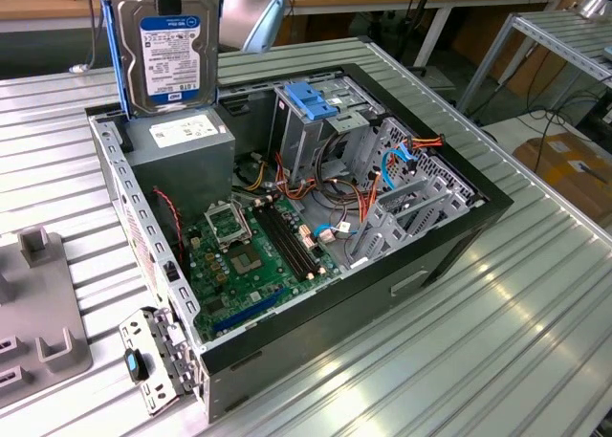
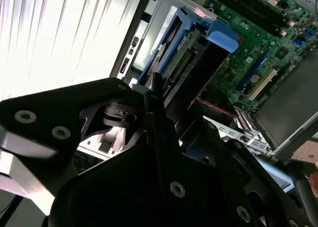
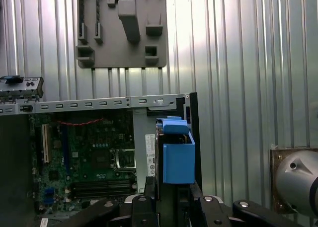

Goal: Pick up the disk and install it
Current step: 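Pick up the disk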

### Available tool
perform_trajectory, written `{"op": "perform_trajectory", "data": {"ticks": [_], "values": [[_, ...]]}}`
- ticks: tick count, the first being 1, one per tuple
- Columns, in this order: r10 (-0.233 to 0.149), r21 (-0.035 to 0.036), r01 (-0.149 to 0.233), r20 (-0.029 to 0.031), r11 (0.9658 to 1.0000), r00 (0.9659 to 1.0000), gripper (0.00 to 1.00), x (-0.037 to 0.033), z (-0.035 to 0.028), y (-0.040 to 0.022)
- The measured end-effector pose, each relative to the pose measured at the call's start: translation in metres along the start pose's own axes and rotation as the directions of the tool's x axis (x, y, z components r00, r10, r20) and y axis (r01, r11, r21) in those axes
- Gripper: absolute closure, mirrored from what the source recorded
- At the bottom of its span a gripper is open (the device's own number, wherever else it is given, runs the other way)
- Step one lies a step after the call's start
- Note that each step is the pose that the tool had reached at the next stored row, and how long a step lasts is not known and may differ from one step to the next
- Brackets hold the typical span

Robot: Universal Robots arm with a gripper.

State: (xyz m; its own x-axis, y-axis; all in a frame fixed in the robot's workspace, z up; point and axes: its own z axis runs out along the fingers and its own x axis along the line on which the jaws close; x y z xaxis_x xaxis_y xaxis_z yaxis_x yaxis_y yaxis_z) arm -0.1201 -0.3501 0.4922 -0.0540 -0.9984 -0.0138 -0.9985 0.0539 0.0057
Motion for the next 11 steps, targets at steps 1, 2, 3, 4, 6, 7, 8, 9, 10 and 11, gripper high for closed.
{"op": "perform_trajectory", "data": {"ticks": [1, 2, 3, 4, 6, 7, 8, 9, 10, 11], "values": [[0.0, 0.0, 0.0, 0.0, 1.0, 1.0, 0.65, -0.0001, 0.0, -0.002], [0.0, 0.0001, 0.0, 0.0001, 1.0, 1.0, 0.65, -0.0002, 0.0, -0.0043], [0.0, 0.0001, 0.0, 0.0, 1.0, 1.0, 0.65, -0.0003, 0.0, -0.0062], [0.0, 0.0001, 0.0, 0.0001, 1.0, 1.0, 0.65, -0.0004, 0.0, -0.0082], [0.0, 0.0001, 0.0, 0.0, 1.0, 1.0, 0.65, -0.0006, 0.0, -0.0119], [0.0, 0.0, 0.0, 0.0, 1.0, 1.0, 0.65, -0.0007, 0.0, -0.0133], [0.0, 0.0, 0.0, -0.0001, 1.0, 1.0, 0.65, -0.0007, -0.0001, -0.0138], [0.0, 0.0001, 0.0, 0.0001, 1.0, 1.0, 0.65, -0.0007, 0.0, -0.0139], [0.0, 0.0001, 0.0, 0.0002, 1.0, 1.0, 0.65, -0.0007, 0.0001, -0.0139], [0.0, 0.0001, 0.0, 0.0001, 1.0, 1.0, 0.65, -0.0007, 0.0, -0.0141]]}}
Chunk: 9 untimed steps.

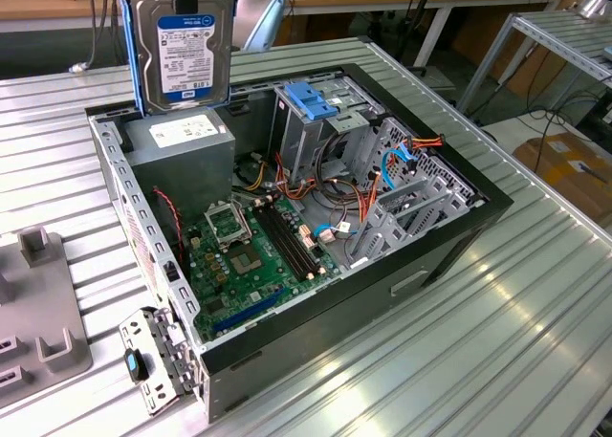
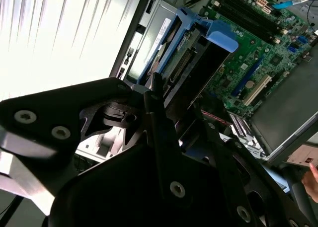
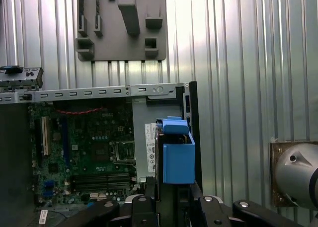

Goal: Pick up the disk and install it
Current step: 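Pick up the disk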

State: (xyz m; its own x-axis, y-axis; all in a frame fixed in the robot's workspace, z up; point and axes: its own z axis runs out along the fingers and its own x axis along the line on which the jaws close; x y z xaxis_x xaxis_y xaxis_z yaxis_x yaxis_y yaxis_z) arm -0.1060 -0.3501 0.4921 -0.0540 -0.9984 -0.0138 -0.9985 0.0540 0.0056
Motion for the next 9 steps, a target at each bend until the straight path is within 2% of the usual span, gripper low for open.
{"op": "perform_trajectory", "data": {"ticks": [6, 9], "values": [[0.0, 0.0, 0.0, 0.0, 1.0, 1.0, 0.65, 0.0, 0.0, -0.0002], [0.0, 0.0, 0.0, 0.0001, 1.0, 1.0, 0.65, -0.0003, 0.0, -0.0046]]}}
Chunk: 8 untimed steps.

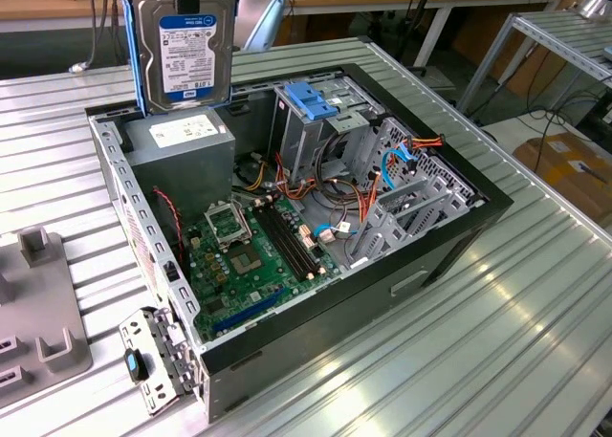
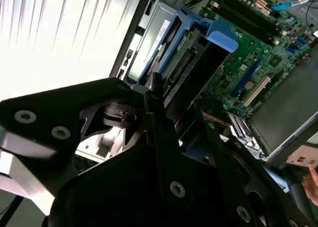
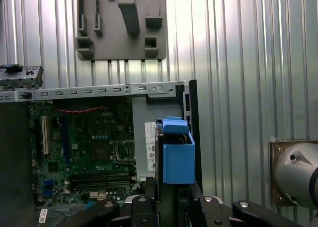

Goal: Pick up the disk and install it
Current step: 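Pick up the disk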

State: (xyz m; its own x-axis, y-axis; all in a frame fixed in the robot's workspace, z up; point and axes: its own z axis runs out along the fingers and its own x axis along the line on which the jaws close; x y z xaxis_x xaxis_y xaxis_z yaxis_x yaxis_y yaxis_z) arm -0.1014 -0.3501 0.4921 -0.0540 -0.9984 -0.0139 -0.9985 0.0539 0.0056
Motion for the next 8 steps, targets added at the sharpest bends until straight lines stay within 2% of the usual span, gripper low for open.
{"op": "perform_trajectory", "data": {"ticks": [7, 8], "values": [[0.0, 0.0, 0.0, 0.0, 1.0, 1.0, 0.65, -0.0011, 0.0, -0.0196], [0.0, 0.0, 0.0, -0.0001, 1.0, 1.0, 0.65, -0.0013, 0.0, -0.024]]}}
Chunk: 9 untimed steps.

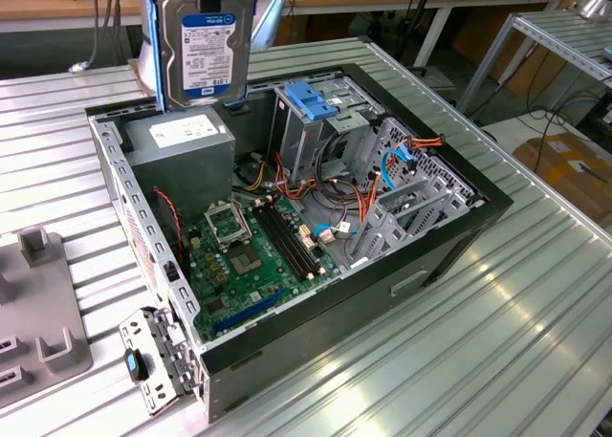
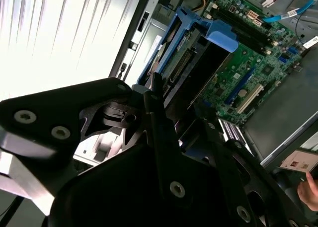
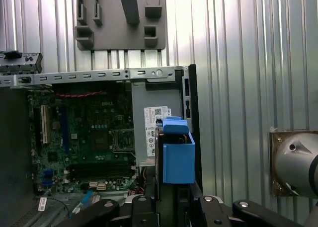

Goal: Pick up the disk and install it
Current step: 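Pick up the disk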

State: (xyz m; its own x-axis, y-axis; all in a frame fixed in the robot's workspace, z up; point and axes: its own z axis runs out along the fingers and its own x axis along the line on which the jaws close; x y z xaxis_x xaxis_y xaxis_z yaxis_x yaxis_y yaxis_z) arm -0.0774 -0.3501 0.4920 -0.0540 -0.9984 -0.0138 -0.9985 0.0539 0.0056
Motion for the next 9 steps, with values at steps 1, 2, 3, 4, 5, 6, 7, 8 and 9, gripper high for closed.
{"op": "perform_trajectory", "data": {"ticks": [1, 2, 3, 4, 5, 6, 7, 8, 9], "values": [[0.0, 0.0, 0.0, 0.0, 1.0, 1.0, 0.65, -0.0001, 0.0, -0.0025], [0.0, 0.0001, 0.0, 0.0001, 1.0, 1.0, 0.65, -0.0003, 0.0, -0.0052], [0.0, 0.0, 0.0, 0.0, 1.0, 1.0, 0.65, -0.0006, 0.0, -0.012], [0.0, 0.0, 0.0, 0.0, 1.0, 1.0, 0.65, -0.0009, 0.0, -0.0159], [0.0, 0.0, 0.0, 0.0, 1.0, 1.0, 0.65, -0.001, 0.0, -0.0185], [0.0, 0.0, 0.0, 0.0, 1.0, 1.0, 0.65, -0.0012, -0.0001, -0.0219], [0.0, 0.0, 0.0, 0.0, 1.0, 1.0, 0.65, -0.0014, 0.0, -0.025], [0.0, 0.0, 0.0, 0.0001, 1.0, 1.0, 0.65, -0.0016, 0.0, -0.0294], [0.0, 0.0, 0.0, 0.0001, 1.0, 1.0, 0.65, -0.0018, 0.0, -0.0333]]}}
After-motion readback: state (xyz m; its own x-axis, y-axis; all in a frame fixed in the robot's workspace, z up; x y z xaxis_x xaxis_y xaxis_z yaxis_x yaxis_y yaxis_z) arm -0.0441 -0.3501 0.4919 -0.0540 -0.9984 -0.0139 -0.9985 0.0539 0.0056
